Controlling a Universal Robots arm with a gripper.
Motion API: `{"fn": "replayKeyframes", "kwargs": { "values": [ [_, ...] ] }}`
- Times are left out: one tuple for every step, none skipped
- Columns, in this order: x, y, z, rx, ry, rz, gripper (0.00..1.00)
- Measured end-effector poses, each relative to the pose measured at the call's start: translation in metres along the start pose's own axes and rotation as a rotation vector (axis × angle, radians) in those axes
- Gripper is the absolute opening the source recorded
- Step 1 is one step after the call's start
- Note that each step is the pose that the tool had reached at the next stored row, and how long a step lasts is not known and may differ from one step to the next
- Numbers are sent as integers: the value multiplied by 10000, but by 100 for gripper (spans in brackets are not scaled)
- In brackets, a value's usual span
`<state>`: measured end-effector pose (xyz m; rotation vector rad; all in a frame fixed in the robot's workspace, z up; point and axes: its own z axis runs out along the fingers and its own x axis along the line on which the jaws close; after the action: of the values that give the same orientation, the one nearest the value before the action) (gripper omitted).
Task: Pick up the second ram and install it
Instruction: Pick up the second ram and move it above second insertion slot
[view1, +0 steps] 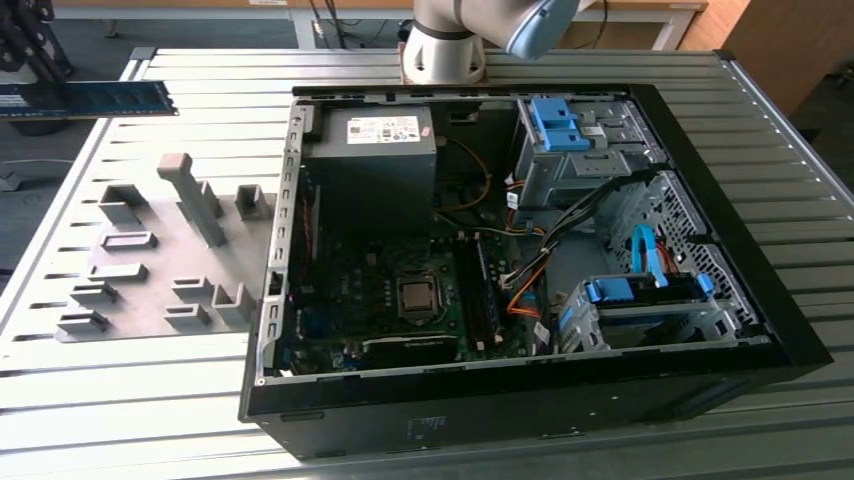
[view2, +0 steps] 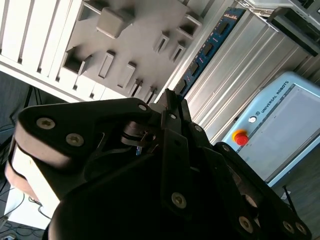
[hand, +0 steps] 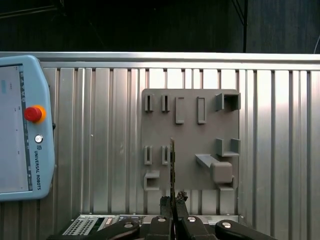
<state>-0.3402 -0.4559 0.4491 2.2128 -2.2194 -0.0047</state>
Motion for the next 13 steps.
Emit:
{"fn": "replayKeyframes", "kwargs": {
  "values": [
    [0, -16, 0, 0, 0, 0, 14],
    [0, -32, 0, 0, 0, 0, 14],
    [0, -49, 0, 0, 0, 0, 14],
    [0, -65, 0, 1, 0, 0, 14],
    [0, -83, 0, 0, 0, 0, 14],
    [0, -99, -1, 0, 0, 0, 14],
    [0, -115, 0, 1, -1, -1, 14],
    [0, -131, -1, 0, 0, -1, 14],
    [0, -146, -1, 1, -1, 0, 14],
    [0, -162, -1, 0, -1, 0, 14],
    [-1, -179, -1, 0, 0, 0, 14],
    [-1, -194, -1, 0, 0, 0, 14],
    [-1, -210, -2, 0, 0, 0, 14]
  ]
}}
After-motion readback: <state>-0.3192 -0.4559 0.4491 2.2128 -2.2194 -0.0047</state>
